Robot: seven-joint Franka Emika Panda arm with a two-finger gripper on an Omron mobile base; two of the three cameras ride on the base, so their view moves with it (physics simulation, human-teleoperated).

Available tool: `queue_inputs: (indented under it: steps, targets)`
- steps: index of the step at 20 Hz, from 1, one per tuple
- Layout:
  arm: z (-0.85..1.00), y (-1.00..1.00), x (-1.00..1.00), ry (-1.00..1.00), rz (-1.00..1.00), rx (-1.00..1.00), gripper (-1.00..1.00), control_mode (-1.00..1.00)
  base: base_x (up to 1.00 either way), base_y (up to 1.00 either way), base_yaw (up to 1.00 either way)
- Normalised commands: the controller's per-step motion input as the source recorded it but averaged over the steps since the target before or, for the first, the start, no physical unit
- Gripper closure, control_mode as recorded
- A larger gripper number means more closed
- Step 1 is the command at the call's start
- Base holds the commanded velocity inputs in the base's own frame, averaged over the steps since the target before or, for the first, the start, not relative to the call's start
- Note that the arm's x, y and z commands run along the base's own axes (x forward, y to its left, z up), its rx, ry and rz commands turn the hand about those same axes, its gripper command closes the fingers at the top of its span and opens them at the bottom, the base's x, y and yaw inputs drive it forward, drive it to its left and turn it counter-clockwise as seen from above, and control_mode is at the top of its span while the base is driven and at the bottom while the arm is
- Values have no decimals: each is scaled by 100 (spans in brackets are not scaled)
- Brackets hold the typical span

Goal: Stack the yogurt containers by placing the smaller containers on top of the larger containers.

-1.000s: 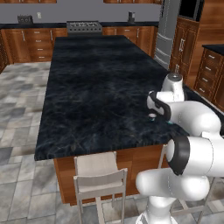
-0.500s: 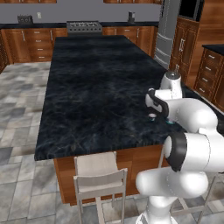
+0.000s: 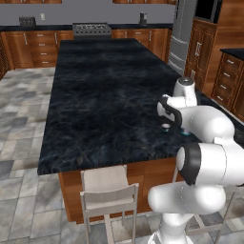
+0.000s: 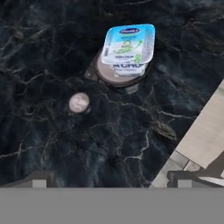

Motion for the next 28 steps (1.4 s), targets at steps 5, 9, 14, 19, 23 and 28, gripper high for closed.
queue_inputs:
  steps: [5, 9, 14, 19, 23, 28]
  targets:
    - [-2, -1, 5, -1, -3, 10, -100, -100, 0, 0, 0]
    - [-14, 0, 2, -3, 0, 1, -100, -100, 0, 0, 0]
    - [-5, 0, 7, -2, 0, 0, -100, -100, 0, 0, 0]
    - [-14, 0, 7, -2, 0, 0, -100, -100, 0, 0, 0]
    - [-20, 0, 12, -3, -1, 0, -100, -100, 0, 0, 0]
    - [-17, -1, 17, -2, -2, 0, -100, -100, 0, 0, 0]
